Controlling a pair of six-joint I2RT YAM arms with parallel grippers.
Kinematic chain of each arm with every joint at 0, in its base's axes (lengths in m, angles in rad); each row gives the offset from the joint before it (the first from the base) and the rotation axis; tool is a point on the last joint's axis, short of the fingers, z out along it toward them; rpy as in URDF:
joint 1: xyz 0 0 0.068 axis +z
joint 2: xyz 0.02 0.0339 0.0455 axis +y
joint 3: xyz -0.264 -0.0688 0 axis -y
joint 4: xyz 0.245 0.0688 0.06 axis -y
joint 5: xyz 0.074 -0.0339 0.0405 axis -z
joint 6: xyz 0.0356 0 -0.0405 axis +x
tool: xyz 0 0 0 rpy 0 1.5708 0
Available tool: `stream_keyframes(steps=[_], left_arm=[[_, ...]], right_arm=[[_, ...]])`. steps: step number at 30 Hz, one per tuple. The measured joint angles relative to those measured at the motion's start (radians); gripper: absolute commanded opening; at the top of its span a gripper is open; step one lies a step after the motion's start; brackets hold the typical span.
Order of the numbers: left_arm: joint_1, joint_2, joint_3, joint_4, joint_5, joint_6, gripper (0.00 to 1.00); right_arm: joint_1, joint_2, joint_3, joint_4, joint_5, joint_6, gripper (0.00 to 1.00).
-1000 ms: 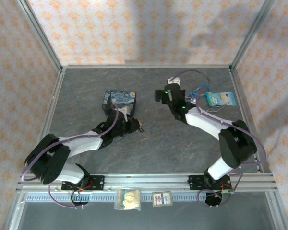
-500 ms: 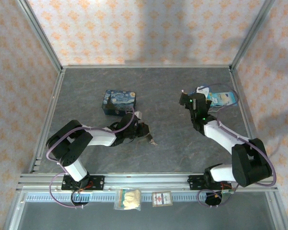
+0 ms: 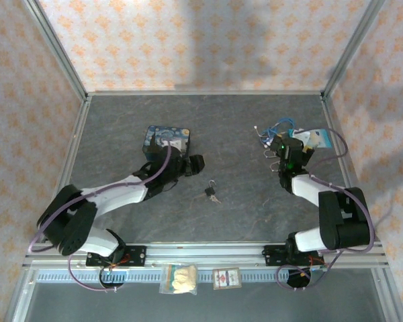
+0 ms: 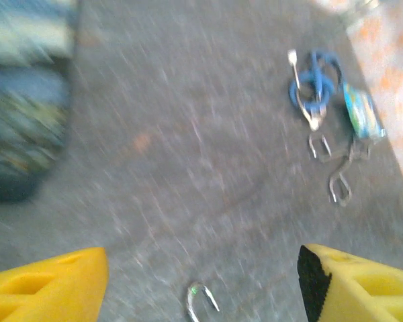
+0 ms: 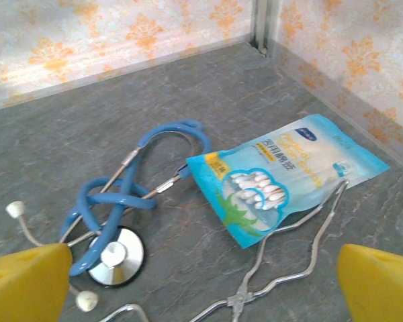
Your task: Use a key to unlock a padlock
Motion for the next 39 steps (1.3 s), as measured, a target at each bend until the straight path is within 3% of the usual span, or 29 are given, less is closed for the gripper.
stream_keyframes(steps=[6,16,19,24,31,39], left_arm=[[0.164,-0.175,0.001,-0.056,-0.194,0.131,0.99],[0.399,-0.254,-0.113,0.019,-0.540,0.336,0.99],[0.426,-0.252,-0.207,0.112,-0.632,0.371,0.99],[0.435,-0.189,-0.328,0.308,-0.748,0.432,0.99],[0.453,-0.044,-0.394,0.578,-0.793,0.552,0.99],[0.512,0.060,-0.510,0.958,-0.645,0.607,0.99]], right_arm=[[-0.013,0.050,-0.080,0.184,-0.031,-0.045,1.00],[-0.032,0.102,-0.208,0.445,-0.137,-0.076,1.00],[-0.057,0.115,-0.288,0.581,-0.159,-0.072,1.00],[-0.064,0.119,-0.307,0.634,-0.168,-0.071,1.00],[-0.064,0.119,-0.307,0.663,-0.171,-0.071,1.00],[-0.064,0.119,-0.307,0.668,-0.174,-0.071,1.00]])
